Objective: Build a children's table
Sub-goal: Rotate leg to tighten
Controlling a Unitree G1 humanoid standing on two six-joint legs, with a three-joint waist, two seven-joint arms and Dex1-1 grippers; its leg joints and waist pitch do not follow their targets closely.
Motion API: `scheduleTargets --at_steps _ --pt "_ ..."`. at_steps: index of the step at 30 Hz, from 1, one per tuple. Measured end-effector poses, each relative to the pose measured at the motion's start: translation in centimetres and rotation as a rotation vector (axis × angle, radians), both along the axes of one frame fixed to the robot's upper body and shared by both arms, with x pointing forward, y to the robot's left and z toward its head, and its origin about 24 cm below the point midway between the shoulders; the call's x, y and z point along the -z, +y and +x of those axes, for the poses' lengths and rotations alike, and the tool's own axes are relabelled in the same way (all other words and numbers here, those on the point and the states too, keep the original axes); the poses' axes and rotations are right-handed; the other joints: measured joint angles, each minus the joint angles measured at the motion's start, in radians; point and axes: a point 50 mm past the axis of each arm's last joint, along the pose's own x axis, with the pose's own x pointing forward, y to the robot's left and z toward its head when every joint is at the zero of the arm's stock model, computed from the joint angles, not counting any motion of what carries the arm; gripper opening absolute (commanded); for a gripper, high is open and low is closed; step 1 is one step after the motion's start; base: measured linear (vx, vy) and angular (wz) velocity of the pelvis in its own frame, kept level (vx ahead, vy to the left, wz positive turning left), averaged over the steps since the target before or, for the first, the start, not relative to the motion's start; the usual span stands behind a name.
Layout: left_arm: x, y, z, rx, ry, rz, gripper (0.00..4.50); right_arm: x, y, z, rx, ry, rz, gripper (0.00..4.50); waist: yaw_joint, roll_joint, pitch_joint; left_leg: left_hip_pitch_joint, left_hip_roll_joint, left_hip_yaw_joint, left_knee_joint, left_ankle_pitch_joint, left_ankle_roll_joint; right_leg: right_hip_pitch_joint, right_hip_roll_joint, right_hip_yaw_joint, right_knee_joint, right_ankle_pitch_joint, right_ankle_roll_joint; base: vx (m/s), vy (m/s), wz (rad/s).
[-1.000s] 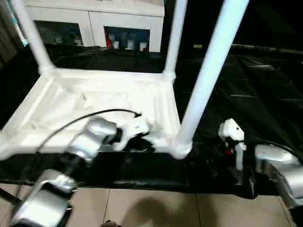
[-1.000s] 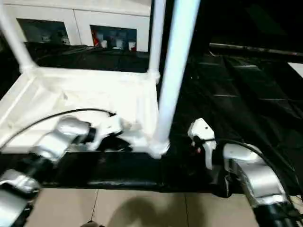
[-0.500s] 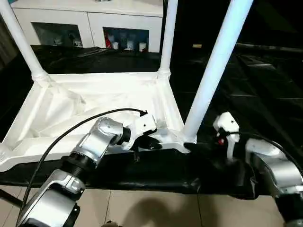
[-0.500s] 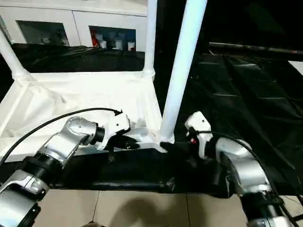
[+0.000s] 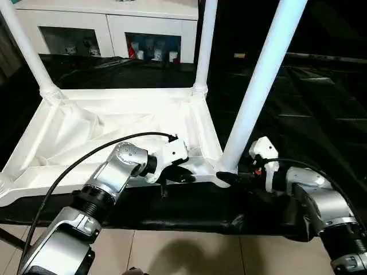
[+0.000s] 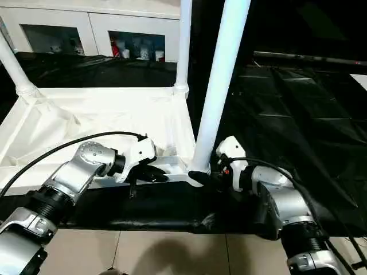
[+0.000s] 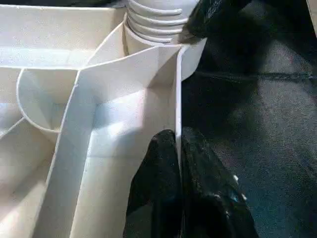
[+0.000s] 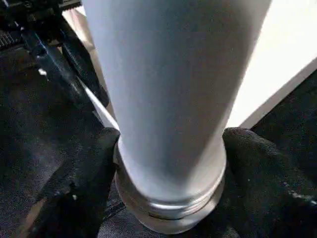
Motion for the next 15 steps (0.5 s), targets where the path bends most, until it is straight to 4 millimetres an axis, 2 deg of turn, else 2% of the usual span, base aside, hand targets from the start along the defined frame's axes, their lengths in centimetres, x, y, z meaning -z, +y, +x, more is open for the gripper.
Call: scheduleTargets --at_steps 2,4,9,11,15 --pt "0.0 0.0 0.0 -0.001 -0.001 0.001 0.0 0.0 0.0 0.0 -0.008 0.002 0.001 3.18 0.0 0.0 0.0 0.0 0.0 0.0 0.0 0.0 0.0 0.0 0.0 0.0 0.0 0.0 0.0 0.0 0.0 0.0" --pt "0.0 0.1 0.0 -0.002 -0.002 0.003 0.0 0.0 0.0 0.1 -0.014 -0.002 0.002 2.91 0.0 0.0 0.0 0.0 0.0 0.0 0.0 0.0 0.0 0.0 0.0 0.0 0.0 0.0 0.0 0.0 0.0 0.0" --pt "0.0 0.0 0.0 -0.005 -0.001 0.0 0.0 0.2 0.1 0.2 -0.007 0.002 0.017 2.78 -0.002 0.0 0.0 0.0 0.0 0.0 0.0 0.0 0.0 0.0 0.0 0.0 0.0 0.0 0.0 0.0 0.0 0.0" --pt "0.1 0.0 0.2 -0.029 0.002 -0.006 0.0 0.4 0.4 0.4 0.029 -0.001 0.04 2.78 -0.006 0.0 0.0 0.0 0.0 0.0 0.0 0.0 0.0 0.0 0.0 0.0 0.0 0.0 0.0 0.0 0.0 0.0" --pt "0.2 -1.2 1.2 -0.134 -0.018 -0.011 0.0 1.3 0.9 1.2 0.233 -0.041 0.081 2.77 -0.013 0.0 0.0 0.002 -0.001 0.0 0.0 0.0 0.0 0.001 -0.001 0.001 0.0 0.001 -0.001 0.0 0.0 0.0"
